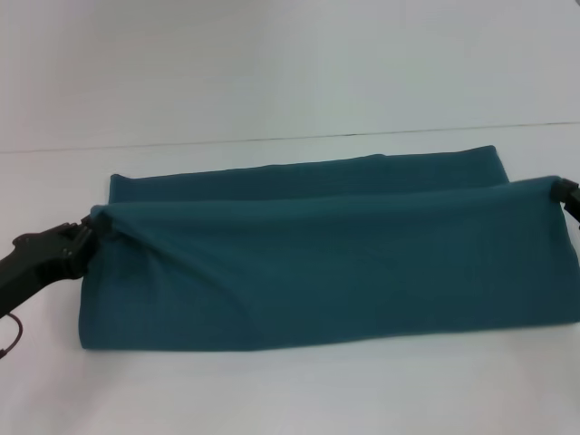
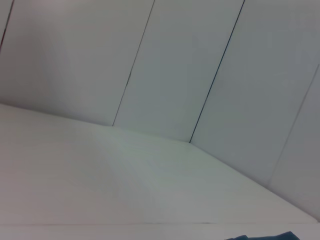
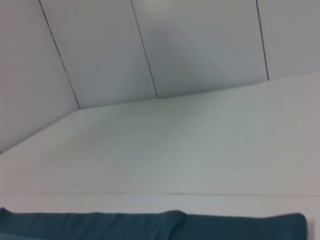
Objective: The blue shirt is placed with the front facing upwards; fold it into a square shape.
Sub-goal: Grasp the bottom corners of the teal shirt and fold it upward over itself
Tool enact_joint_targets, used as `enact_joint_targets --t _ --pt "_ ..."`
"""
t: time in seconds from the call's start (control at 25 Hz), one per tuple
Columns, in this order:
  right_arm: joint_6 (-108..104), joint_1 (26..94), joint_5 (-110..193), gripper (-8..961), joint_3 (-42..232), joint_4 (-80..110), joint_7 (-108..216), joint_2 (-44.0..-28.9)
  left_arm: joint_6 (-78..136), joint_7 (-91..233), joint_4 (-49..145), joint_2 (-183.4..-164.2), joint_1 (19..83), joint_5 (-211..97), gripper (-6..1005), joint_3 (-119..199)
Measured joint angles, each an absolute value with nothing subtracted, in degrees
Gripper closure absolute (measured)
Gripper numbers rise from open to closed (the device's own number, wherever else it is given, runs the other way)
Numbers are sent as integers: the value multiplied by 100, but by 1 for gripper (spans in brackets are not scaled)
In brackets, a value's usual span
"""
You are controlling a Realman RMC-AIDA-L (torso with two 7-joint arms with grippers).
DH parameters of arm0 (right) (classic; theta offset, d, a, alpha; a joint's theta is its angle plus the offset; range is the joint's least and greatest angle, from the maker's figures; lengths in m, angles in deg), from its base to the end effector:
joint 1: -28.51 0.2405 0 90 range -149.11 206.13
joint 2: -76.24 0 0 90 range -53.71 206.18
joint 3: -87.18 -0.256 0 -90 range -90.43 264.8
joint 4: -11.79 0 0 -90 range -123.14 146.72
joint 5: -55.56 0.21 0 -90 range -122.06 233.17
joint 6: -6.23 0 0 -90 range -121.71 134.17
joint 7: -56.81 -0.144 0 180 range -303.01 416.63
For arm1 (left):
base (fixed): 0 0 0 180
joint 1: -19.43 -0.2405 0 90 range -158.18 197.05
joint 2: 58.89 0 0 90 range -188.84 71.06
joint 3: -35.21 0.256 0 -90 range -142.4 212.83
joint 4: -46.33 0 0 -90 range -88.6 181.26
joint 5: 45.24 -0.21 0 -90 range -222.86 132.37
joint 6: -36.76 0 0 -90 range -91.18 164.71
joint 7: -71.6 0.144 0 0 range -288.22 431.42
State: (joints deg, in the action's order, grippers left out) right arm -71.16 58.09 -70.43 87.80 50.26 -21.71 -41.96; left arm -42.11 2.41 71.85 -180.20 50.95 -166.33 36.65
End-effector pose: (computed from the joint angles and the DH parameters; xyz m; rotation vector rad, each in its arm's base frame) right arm 0.3585 0.3353 0.0802 -2.0032 0.9288 0.6593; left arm -0.3168 0.3372 0.0083 -2.1071 -0.9014 -0.8958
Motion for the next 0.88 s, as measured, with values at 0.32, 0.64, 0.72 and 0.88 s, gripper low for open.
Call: enact_joint_targets --t 0.32,0.64,0.72,0.88 --pt "-6881 6094 -7029 921 8785 5038 -2252 -4113 -4152 291 7187 -17993 5202 -16186 964 3669" --pt "-6353 6323 -7018 920 9068 5012 -2339 -4069 -3574 240 7167 -17980 5530 -16155 964 3757" --pt "-6167 6371 -6967 921 9176 4979 -2342 -4083 -3273 236 7117 -17996 5626 -16143 964 3880" --pt "-5795 6408 -6574 921 9405 4868 -2290 -4153 -2694 249 6986 -18032 5804 -16130 964 4055"
